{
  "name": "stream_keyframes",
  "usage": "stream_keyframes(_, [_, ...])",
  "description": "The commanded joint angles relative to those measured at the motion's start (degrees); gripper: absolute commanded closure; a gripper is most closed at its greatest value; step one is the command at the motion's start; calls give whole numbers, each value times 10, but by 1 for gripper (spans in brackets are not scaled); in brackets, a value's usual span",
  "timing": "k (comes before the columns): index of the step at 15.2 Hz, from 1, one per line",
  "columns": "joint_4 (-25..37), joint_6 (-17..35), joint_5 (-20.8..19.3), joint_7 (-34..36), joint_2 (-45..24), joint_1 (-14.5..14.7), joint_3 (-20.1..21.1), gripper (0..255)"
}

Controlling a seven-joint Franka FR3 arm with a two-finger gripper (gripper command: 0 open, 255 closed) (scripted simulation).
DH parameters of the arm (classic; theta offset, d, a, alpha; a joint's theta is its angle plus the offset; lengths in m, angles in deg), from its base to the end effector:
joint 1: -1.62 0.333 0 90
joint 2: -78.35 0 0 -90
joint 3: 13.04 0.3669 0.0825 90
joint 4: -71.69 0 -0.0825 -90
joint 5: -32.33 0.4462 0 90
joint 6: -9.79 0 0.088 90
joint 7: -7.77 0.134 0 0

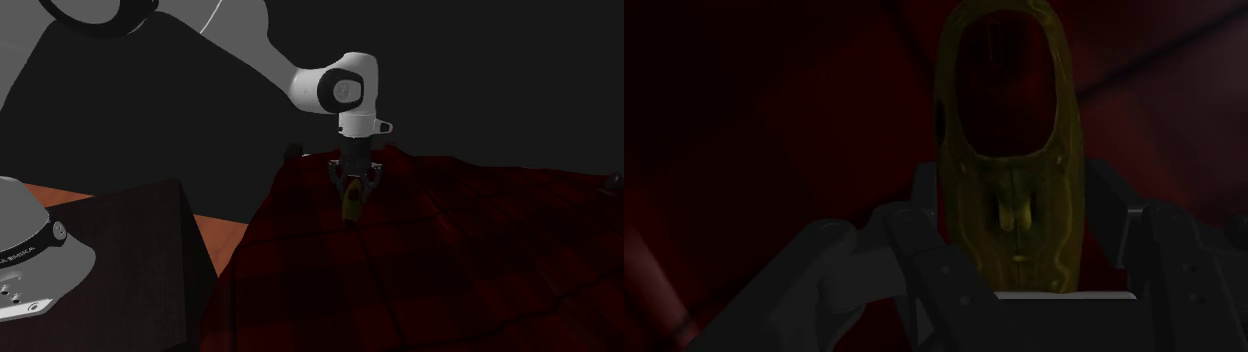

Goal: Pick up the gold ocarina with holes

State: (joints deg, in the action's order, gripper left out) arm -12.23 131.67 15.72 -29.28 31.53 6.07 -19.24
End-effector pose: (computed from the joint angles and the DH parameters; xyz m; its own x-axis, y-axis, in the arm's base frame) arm 0.7847 -0.0306 0.1558 0.6631 0.6771 -0.3189 0.7376 -0.6635 0.1250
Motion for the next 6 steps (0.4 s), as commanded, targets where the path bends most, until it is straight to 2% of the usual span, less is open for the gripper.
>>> stream_keyframes(1, [-3, -9, 0, -2, 12, 1, 0, 255])
stream_keyframes(6, [-5, -23, 1, -6, 28, 2, 0, 255])
